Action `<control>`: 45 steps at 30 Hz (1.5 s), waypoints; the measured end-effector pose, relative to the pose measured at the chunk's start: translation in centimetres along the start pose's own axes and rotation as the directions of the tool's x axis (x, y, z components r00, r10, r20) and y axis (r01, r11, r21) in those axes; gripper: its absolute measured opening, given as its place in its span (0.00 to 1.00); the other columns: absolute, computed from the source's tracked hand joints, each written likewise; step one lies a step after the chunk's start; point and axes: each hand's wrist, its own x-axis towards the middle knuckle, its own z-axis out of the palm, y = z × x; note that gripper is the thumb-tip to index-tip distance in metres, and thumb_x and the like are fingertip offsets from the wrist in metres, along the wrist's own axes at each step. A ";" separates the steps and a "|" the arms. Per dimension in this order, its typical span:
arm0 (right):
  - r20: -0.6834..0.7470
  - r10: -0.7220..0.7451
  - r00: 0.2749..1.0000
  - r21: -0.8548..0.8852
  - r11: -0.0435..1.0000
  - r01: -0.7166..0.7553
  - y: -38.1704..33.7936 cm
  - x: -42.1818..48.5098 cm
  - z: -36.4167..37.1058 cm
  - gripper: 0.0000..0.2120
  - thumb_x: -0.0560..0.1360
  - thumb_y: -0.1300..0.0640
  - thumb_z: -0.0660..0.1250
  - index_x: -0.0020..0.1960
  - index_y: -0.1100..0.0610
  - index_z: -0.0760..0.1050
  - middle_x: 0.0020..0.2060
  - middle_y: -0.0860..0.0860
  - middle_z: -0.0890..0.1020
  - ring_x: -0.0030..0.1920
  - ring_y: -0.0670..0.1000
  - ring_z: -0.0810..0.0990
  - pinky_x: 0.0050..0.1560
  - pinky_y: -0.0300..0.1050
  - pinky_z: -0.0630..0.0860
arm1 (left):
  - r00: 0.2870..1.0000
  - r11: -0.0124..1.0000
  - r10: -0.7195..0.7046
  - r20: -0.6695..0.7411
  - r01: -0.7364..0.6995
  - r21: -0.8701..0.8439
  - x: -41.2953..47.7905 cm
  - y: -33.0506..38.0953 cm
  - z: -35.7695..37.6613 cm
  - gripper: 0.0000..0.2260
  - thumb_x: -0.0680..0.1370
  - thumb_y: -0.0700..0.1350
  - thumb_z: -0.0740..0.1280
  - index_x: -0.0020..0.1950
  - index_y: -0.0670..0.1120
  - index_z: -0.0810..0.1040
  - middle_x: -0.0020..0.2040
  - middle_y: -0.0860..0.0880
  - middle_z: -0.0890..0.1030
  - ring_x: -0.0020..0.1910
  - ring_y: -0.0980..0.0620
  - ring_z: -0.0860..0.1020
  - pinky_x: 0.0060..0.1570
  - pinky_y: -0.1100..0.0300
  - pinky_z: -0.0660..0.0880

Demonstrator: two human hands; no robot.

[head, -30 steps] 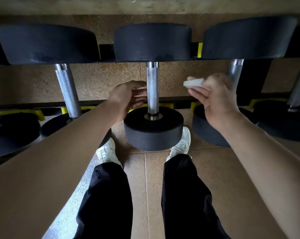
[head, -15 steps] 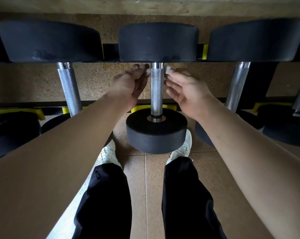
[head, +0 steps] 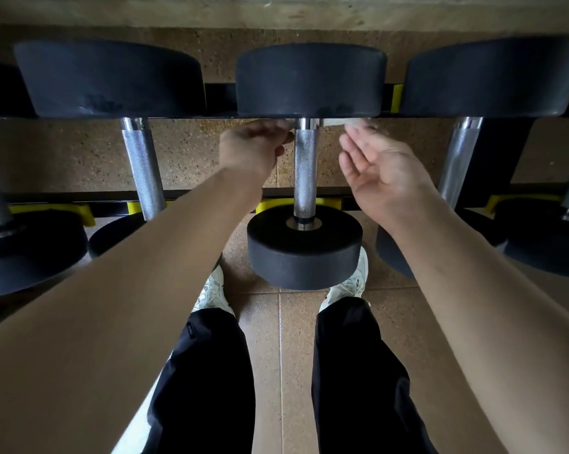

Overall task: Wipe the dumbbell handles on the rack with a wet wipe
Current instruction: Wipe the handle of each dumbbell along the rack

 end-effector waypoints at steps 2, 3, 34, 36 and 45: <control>0.023 -0.044 0.999 -0.021 0.999 0.045 0.4 -0.3 -0.2 0.11 0.78 0.63 0.70 0.41 0.51 0.87 0.50 0.46 0.88 0.54 0.44 0.85 0.56 0.39 0.79 | 0.999 0.999 -0.014 -0.032 0.013 -0.035 -0.1 0.2 0.5 0.08 0.80 0.40 0.71 0.42 0.49 0.82 0.39 0.54 0.85 0.35 0.59 0.78 0.37 0.67 0.76; 0.019 -0.055 0.998 -0.036 0.998 0.056 0.6 -0.3 0.3 0.09 0.78 0.63 0.71 0.44 0.52 0.86 0.51 0.48 0.88 0.55 0.45 0.85 0.57 0.40 0.79 | 0.999 0.998 -0.026 -0.048 0.023 -0.059 -0.4 0.2 0.4 0.08 0.81 0.40 0.71 0.42 0.48 0.82 0.39 0.54 0.85 0.35 0.58 0.77 0.37 0.65 0.75; 0.185 -0.294 0.938 -0.884 0.367 0.289 3.0 -0.8 -4.6 0.03 0.75 0.59 0.75 0.43 0.54 0.83 0.34 0.47 0.82 0.34 0.43 0.78 0.39 0.37 0.74 | 0.972 0.633 0.041 0.231 -0.204 0.747 -2.8 -5.9 -4.6 0.09 0.77 0.45 0.71 0.38 0.56 0.83 0.45 0.54 0.84 0.47 0.52 0.81 0.42 0.59 0.77; 0.213 -0.206 0.955 -0.923 0.278 0.266 3.6 -0.5 -3.9 0.03 0.75 0.57 0.76 0.45 0.55 0.84 0.38 0.48 0.84 0.38 0.46 0.80 0.41 0.36 0.73 | 0.977 0.677 0.042 0.210 -0.182 0.713 -3.4 -5.7 -6.0 0.10 0.75 0.44 0.71 0.35 0.55 0.82 0.36 0.56 0.81 0.39 0.56 0.78 0.32 0.65 0.70; 0.216 -0.141 0.966 -0.976 -0.011 0.217 0.9 -2.0 -5.2 0.04 0.72 0.61 0.76 0.47 0.55 0.86 0.42 0.51 0.85 0.46 0.50 0.83 0.50 0.44 0.80 | 0.978 0.710 0.012 0.209 -0.156 0.687 -3.7 -6.0 -3.9 0.05 0.76 0.46 0.71 0.40 0.52 0.83 0.41 0.52 0.83 0.43 0.51 0.80 0.39 0.60 0.74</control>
